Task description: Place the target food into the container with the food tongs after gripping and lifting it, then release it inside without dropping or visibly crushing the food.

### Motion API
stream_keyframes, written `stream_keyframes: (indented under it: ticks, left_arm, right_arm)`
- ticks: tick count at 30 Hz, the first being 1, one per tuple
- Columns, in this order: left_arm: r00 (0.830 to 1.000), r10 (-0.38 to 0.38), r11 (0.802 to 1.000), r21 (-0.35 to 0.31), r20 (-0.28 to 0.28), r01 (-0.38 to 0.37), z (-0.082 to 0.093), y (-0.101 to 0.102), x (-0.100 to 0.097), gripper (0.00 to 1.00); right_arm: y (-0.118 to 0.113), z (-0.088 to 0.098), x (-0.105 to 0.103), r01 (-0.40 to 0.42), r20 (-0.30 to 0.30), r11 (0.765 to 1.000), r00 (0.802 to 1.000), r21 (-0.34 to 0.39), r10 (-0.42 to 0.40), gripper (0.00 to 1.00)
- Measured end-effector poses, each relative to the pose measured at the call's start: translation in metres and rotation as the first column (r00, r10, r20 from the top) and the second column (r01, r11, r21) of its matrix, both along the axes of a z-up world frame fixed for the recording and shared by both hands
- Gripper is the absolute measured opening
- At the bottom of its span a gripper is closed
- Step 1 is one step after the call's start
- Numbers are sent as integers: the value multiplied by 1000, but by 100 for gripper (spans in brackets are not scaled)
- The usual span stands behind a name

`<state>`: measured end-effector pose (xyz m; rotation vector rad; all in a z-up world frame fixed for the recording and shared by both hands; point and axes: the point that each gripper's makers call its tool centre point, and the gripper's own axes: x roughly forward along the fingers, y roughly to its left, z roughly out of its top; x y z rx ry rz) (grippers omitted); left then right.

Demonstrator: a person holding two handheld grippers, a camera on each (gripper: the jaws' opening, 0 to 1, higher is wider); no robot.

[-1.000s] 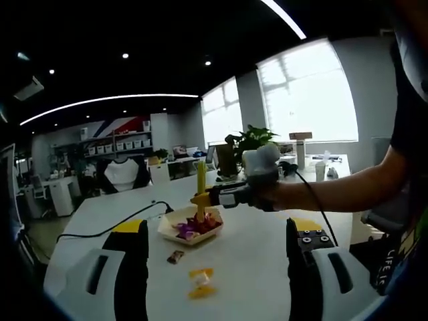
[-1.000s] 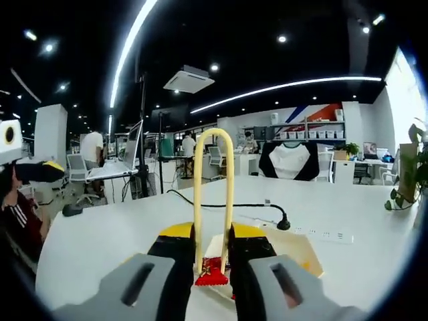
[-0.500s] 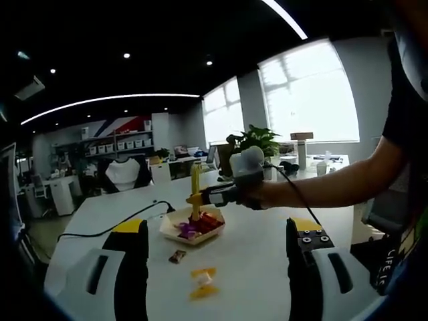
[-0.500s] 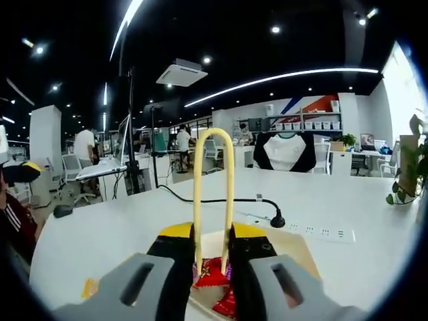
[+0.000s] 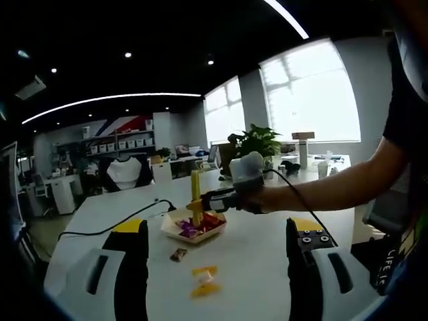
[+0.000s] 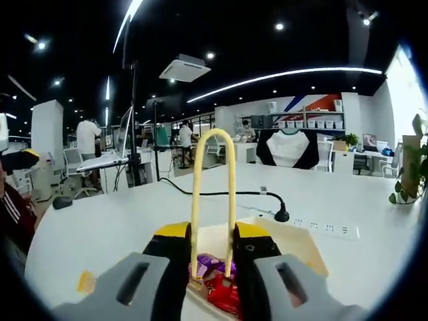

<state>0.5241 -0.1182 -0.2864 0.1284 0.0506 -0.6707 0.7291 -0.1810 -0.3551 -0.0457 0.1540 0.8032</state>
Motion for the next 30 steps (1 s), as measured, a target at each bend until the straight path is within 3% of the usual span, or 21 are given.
stream_keyframes:
  ticks: [10, 18, 19, 20, 22, 27, 30]
  left_arm:
    - [1000, 0, 1000, 2, -4, 0, -2, -1, -2, 90]
    - [1000, 3, 1000, 1, -2, -3, 0, 1, -2, 90]
    - [1000, 4, 1000, 1, -2, -4, 0, 1, -3, 90]
    - [1000, 5, 1000, 1, -2, -5, 0, 1, -3, 90]
    - [1000, 6, 1000, 1, -1, -6, 1, 2, -3, 90]
    - [1000, 12, 1000, 0, -1, -12, 1, 5, -3, 90]
    - [1000, 14, 1000, 1, -2, -14, 1, 6, -2, 90]
  right_arm:
    - [25, 12, -15, -65, 46, 998, 997, -2, 65, 21]
    - [46, 27, -26, -146, 82, 988, 986, 44, 143, 21]
    - [55, 32, -32, -187, 58, 976, 982, 108, 182, 22]
    - [59, 34, -36, -222, 74, 968, 974, 117, 214, 22]
    - [66, 33, -39, -275, 105, 959, 958, 73, 267, 22]
    - [84, 26, -54, -432, 110, 901, 898, 32, 427, 22]
    - [86, 21, -49, -450, 98, 893, 889, 3, 447, 22]
